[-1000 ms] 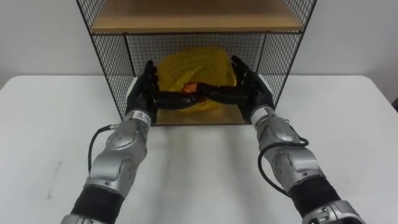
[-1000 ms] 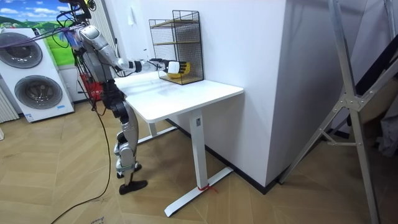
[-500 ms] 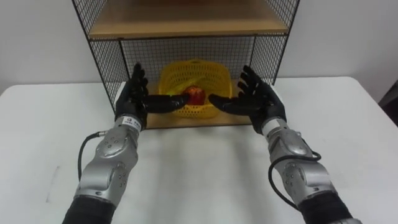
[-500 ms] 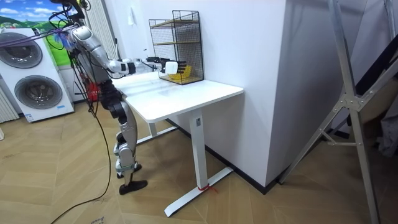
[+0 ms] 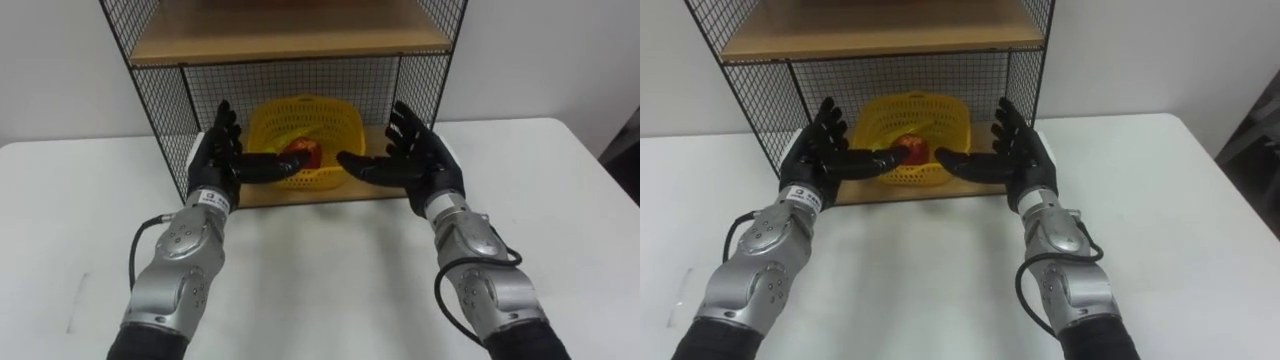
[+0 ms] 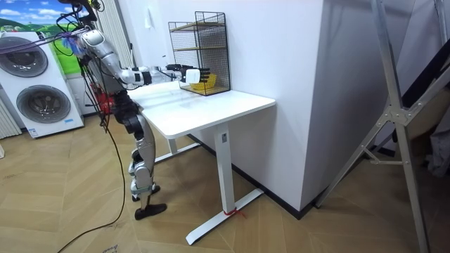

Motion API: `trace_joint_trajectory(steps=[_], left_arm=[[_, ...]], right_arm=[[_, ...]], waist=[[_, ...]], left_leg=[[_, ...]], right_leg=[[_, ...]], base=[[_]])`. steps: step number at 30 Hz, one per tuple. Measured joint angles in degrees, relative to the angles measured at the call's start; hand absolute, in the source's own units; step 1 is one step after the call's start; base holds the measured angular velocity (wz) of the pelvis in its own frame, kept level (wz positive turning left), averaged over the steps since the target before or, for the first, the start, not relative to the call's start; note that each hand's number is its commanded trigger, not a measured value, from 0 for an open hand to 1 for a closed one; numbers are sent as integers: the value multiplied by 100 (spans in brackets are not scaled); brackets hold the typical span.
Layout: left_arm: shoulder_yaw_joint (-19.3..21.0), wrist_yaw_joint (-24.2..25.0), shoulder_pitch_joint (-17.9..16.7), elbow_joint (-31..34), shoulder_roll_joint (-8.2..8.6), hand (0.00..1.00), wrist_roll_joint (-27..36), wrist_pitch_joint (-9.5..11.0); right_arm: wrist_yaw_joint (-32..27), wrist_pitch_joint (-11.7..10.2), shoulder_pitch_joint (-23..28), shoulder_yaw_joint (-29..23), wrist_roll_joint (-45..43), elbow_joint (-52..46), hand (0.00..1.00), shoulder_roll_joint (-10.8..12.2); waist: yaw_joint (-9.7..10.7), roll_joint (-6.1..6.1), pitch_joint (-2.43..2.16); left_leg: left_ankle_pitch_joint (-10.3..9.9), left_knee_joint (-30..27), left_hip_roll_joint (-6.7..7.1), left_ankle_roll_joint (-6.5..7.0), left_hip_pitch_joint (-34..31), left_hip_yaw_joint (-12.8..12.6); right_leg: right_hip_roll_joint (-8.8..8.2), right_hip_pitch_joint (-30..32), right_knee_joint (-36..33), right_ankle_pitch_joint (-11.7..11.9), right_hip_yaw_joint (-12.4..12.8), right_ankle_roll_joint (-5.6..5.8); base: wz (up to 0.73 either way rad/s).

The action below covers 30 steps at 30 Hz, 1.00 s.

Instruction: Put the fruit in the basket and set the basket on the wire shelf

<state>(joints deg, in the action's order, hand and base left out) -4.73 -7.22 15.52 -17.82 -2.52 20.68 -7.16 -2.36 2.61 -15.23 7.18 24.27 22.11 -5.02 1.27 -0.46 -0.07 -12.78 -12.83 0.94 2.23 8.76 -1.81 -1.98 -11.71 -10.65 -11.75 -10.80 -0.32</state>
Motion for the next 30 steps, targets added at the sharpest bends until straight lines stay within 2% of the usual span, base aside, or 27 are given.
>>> trace_joint_trajectory(steps=[6,12,17,21,23,25,27,28,30], left_arm=[[0,36,-48,68,-25,0,-6,0],[-59,122,-632,931,-23,0,-3,1],[-57,170,-939,1410,-64,0,-2,22],[-58,364,-1442,1919,-135,0,-46,134],[-39,452,-1751,2144,-255,0,-148,190],[29,523,-1874,2197,-363,0,-145,237],[137,547,-1977,2357,-361,0,-145,273],[192,561,-2041,2413,-360,0,-130,370],[462,567,-2432,2768,-367,0,-116,580]], right_arm=[[14,4,164,0,-123,-326,0,-18],[164,4,570,0,-638,-979,0,-61],[209,-5,918,-9,-643,-1610,0,-126],[249,-19,1225,-82,-737,-1946,0,-215],[259,-25,1424,-178,-995,-2121,0,-230],[264,-32,1461,-227,-1112,-2130,0,-231],[272,-112,1542,-321,-1139,-2169,0,-215],[300,-167,1700,-391,-1144,-2278,0,-218],[411,-294,2121,-464,-1240,-2656,0,-222]], waist=[[-4,-2,-1],[-3,-3,-1],[-7,-3,-2],[-8,-10,-5],[-13,-16,-7],[-5,-18,-8],[5,-22,-11],[-19,-19,-13],[-22,-9,-19]], left_leg=[[0,8,0,0,-4,6],[0,17,-1,0,-50,4],[0,17,-9,0,-38,-62],[0,27,-8,0,-40,-77],[0,20,-9,0,-41,-73],[0,14,-9,0,-71,-62],[-1,8,-6,0,-113,-47],[-1,15,-4,0,-117,-48],[-3,70,-7,0,-127,-47]], right_leg=[[0,4,4,0,-8,0],[2,59,3,0,28,0],[4,57,2,0,77,0],[2,61,2,0,47,0],[2,53,0,0,29,0],[7,57,-1,0,-2,0],[12,83,2,2,-22,-2],[14,83,3,3,-33,-3],[21,98,5,3,-36,-3]], base=[[0],[0],[-4],[0],[3],[4],[7],[3],[0]])
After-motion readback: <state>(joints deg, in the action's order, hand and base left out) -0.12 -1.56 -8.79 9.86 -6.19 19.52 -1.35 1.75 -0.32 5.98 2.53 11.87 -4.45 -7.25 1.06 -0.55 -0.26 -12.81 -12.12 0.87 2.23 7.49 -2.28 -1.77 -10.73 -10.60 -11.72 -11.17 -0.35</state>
